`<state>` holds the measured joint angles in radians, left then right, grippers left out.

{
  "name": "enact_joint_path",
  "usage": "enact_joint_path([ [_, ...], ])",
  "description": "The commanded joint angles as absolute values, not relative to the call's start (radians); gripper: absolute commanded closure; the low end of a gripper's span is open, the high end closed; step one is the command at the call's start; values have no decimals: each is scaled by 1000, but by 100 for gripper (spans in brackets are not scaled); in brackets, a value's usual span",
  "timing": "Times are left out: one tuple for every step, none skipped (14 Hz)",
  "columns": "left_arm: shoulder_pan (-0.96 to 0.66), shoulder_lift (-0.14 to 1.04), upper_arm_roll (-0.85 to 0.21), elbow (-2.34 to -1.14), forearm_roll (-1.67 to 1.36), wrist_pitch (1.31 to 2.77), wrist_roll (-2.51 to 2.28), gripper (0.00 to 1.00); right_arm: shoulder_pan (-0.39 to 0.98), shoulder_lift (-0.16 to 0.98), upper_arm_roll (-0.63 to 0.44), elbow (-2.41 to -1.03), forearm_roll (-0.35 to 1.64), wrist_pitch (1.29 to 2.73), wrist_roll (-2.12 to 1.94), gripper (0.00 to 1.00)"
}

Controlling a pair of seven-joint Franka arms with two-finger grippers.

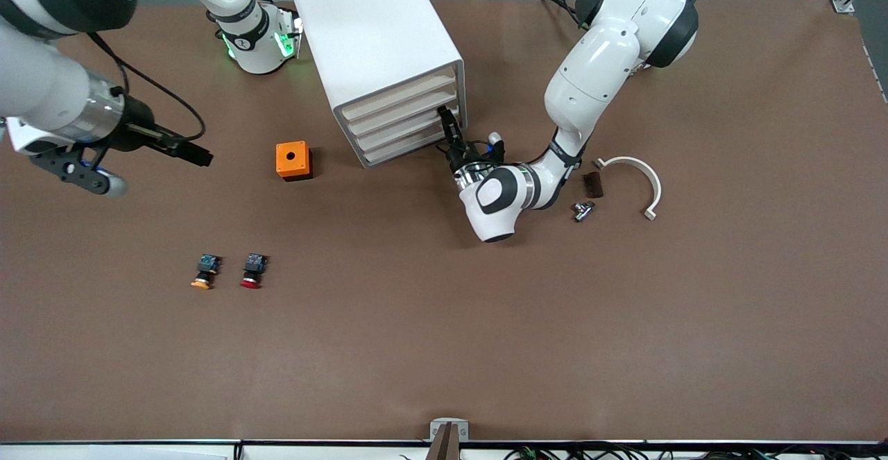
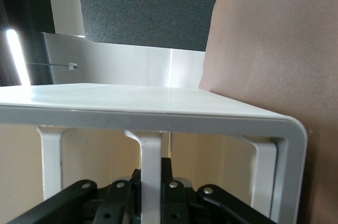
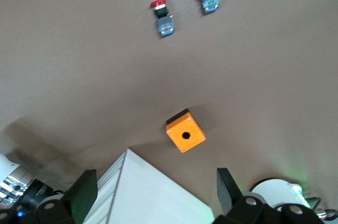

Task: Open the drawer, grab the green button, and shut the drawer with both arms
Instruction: 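Pull the drawer open with the left gripper while the right gripper approaches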

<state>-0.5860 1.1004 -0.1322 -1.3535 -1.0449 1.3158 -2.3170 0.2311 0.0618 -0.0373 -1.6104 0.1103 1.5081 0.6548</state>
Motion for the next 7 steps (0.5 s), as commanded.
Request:
enact_joint_path([
  [-546,1097,-132,-1344,-1061,1301,-2338,91,297,60,-44,-1627,126,1537,776,0],
  [-526,1097,-132,-1344,-1065,1301,-2336,91,323,60,-44,-1638,126,1554,820,0],
  [-509,1098,-132,-1344,-1065,1302,-2336,91,348,60,-44,-1649,126,1569,868,0],
  [-490,1098,-130,-1344,-1065,1302,-2336,91,373,60,-44,-1654,124,1583,902,0],
  [-470,1098,-130,-1344,-1065,1302,-2336,90,402,60,-44,-1664,124,1601,940,0],
  [-447,1098,-130,-1344,-1062,1302,-2333,90,425,61,-44,-1677,124,1623,984,0],
  [-422,1098,-129,-1344,-1062,1302,-2329,90,454,61,-44,-1687,124,1643,1032,0],
])
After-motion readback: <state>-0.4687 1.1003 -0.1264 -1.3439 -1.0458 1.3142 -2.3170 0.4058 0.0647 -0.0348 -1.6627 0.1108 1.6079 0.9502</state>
